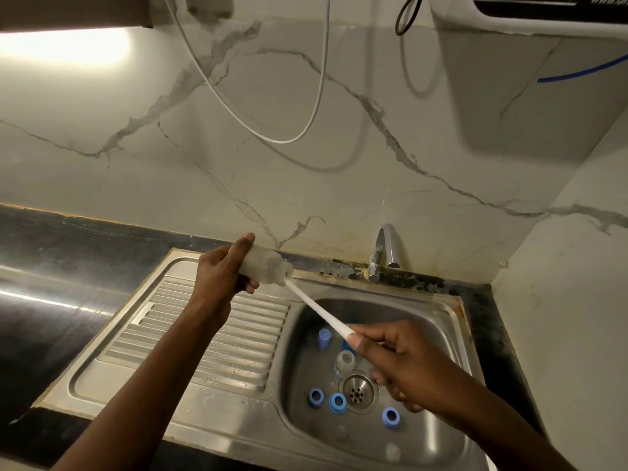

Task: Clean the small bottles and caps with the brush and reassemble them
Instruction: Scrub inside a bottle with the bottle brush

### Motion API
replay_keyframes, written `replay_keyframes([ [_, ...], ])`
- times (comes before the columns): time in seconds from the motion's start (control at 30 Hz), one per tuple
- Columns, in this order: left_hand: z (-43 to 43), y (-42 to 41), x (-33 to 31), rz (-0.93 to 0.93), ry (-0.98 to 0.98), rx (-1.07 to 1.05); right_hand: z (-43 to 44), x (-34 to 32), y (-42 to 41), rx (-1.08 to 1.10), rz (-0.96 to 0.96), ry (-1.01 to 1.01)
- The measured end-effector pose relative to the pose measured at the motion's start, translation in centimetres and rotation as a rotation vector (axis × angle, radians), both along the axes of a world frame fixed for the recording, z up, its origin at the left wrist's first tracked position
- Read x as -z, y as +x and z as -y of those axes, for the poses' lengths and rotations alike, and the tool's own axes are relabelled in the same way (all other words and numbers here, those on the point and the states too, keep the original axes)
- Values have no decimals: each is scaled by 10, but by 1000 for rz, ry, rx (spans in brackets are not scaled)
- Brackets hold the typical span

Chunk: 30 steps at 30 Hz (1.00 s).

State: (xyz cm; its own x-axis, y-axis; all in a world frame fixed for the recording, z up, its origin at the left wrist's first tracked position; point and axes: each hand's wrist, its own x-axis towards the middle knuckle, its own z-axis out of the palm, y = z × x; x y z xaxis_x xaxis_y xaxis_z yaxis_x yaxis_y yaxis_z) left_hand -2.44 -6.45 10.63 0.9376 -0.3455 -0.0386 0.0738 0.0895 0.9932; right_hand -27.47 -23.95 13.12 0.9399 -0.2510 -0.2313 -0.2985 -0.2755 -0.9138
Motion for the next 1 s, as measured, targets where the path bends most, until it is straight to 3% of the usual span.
replay_keyframes([
  [0.07, 2, 0, 2, 25, 27, 2, -1, -8, -2, -26, -92, 169],
  [0.13, 2, 3, 2, 39, 53, 1, -1, -8, -3, -42, -65, 98],
  [0.4, -4, 12, 7, -30, 104, -16, 29, 8, -6, -212, 207, -1065],
  [0.47, -5, 12, 8, -51, 112, -20, 36, 5, -4, -320, 228, -1204],
  [0.67, -2, 11, 3, -122, 69, 0, 41, 13, 6, -280, 444, -1264],
  [0.9, 2, 5, 7, -136, 99, 19, 35, 21, 9, -317, 207, -1342],
  [1.0, 5, 3, 10, -114, 122, 30, 31, 26, 13, -209, 227, -1312],
])
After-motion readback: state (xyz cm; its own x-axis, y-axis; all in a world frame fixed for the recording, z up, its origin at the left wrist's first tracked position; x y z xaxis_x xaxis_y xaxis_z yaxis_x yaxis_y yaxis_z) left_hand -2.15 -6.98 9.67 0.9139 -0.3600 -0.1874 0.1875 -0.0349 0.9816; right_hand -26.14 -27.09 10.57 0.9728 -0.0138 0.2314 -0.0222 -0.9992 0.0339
